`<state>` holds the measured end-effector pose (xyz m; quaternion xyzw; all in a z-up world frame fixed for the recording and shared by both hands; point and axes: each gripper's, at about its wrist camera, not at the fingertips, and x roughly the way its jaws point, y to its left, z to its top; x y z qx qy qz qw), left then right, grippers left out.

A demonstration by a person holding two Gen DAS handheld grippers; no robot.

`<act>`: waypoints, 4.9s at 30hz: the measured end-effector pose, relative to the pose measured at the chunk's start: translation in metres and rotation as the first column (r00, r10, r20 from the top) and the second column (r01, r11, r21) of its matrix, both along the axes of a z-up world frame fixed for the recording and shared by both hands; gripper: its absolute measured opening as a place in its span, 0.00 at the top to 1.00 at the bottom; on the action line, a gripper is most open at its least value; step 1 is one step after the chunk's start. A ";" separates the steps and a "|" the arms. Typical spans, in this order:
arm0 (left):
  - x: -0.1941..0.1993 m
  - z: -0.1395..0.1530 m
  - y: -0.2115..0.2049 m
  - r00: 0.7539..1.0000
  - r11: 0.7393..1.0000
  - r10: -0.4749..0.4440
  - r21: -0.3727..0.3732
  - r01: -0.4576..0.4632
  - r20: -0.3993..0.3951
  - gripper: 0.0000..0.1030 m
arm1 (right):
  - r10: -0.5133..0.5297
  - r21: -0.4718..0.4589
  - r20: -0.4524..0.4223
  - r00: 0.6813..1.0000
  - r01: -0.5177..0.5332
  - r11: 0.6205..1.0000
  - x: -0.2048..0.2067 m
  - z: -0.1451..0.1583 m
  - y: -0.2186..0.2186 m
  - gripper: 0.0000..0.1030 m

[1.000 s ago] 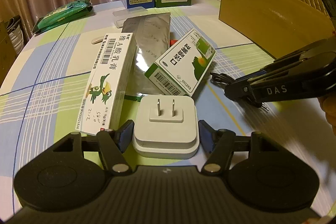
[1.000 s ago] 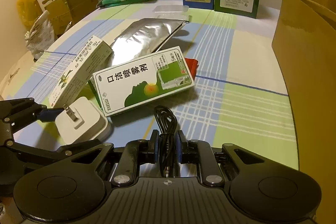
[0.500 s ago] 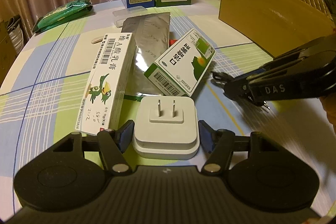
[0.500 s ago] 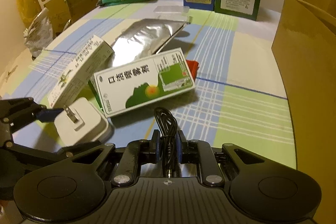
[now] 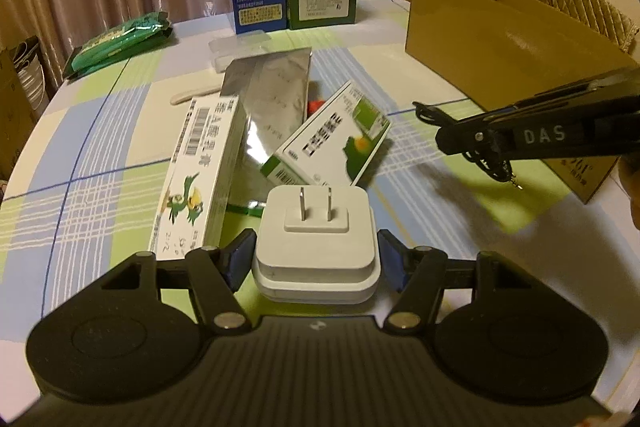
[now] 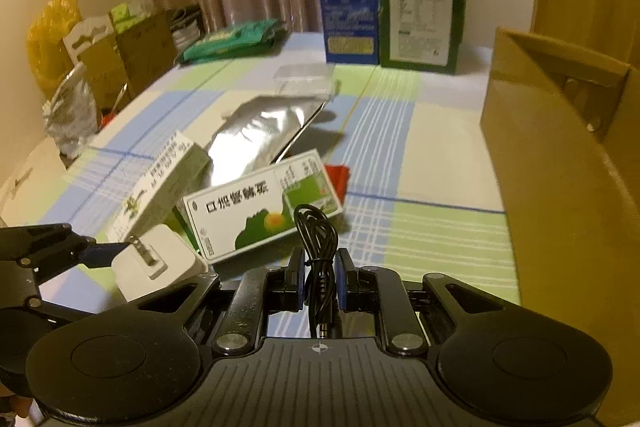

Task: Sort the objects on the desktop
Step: 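Carry the plug adapter and the cable with both tools to the cardboard box, then open the left tool to drop the plug while the right tool drops the cable into the box, then move both tools back over the two medicine boxes on the table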

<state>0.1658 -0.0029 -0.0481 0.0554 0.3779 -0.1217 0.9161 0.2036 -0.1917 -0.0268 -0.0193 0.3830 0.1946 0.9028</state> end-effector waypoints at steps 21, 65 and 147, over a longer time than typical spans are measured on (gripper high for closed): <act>-0.044 0.059 -0.043 0.998 0.998 -0.013 -0.068 0.017 0.059 0.42 | -0.188 0.110 0.125 0.974 0.175 0.978 -0.079 0.051 -0.057 0.88; -0.069 0.152 -0.106 0.974 0.984 -0.075 -0.141 0.107 0.216 0.42 | -0.316 0.047 0.301 0.900 0.316 0.947 -0.115 0.158 -0.137 0.88; -0.042 0.082 0.017 0.982 0.996 0.087 -0.008 -0.087 0.167 0.21 | -0.043 0.129 0.273 0.961 0.008 0.992 -0.085 0.112 -0.063 0.14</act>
